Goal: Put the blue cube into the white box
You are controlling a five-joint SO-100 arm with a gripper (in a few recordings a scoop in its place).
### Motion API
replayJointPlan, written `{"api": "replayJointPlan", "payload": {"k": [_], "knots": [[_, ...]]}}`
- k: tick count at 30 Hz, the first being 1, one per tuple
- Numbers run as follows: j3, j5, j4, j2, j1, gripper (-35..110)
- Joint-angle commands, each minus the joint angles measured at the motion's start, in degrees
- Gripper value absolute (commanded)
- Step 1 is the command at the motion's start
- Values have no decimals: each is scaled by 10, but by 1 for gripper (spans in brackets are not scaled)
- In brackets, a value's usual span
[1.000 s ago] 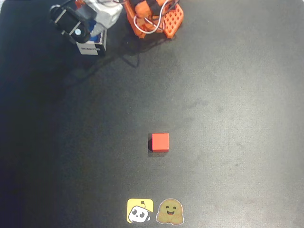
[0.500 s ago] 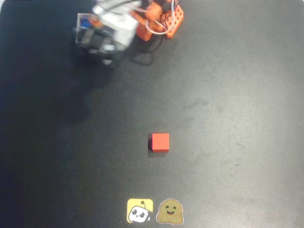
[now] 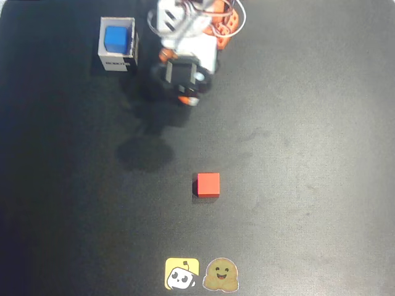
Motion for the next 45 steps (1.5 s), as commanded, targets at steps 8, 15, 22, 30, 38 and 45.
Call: {"api": "replayJointPlan", "payload": {"k": [8,15,22,30,38,45], "knots": [[28,42,20,2,-76,0],[29,-6,40,2,-43,0],[29,-4,40,2,-47,0],[29,-7,40,2,-41,0],[29,-7,40,2,-41,0],[29,-7,40,2,-41,0]]}}
